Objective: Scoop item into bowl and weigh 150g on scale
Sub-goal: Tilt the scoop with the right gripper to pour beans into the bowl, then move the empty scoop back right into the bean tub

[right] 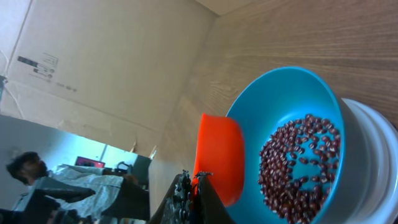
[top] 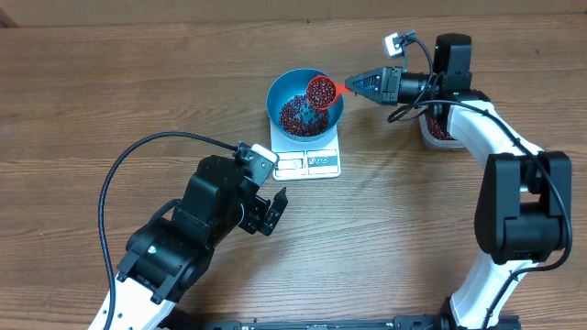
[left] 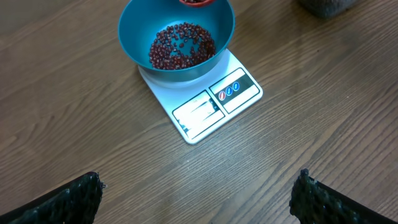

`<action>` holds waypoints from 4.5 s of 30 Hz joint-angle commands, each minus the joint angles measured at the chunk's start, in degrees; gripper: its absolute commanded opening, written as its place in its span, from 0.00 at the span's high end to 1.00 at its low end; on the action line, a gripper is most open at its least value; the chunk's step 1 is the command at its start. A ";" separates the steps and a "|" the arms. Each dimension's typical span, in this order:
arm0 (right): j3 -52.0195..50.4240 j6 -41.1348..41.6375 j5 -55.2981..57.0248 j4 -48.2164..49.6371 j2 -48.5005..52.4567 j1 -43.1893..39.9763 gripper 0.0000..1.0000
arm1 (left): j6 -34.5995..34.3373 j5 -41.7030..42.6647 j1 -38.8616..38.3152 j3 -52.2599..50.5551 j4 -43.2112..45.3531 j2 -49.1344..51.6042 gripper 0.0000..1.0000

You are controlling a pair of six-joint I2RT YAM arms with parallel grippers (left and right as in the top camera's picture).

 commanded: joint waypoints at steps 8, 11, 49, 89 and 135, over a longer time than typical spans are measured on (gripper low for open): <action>0.04 -5.95 6.36 2.60 0.79 1.38 0.96 | 1.16 -0.35 0.33 -0.31 0.20 -0.15 0.01; 0.04 -9.88 6.36 2.62 0.79 1.68 0.96 | 1.16 -0.35 0.33 -0.31 0.20 -0.15 0.00; 0.02 -55.01 6.38 2.19 0.79 4.48 0.96 | 1.16 -0.35 0.33 -0.31 0.20 -0.15 0.00; 0.09 -64.89 12.52 0.66 -1.92 4.46 0.96 | 1.16 -0.33 0.33 -0.31 0.20 -0.15 0.00; 0.42 -23.74 70.93 -42.91 -30.32 3.80 0.96 | 1.16 -0.35 0.33 -0.31 0.20 -0.15 0.00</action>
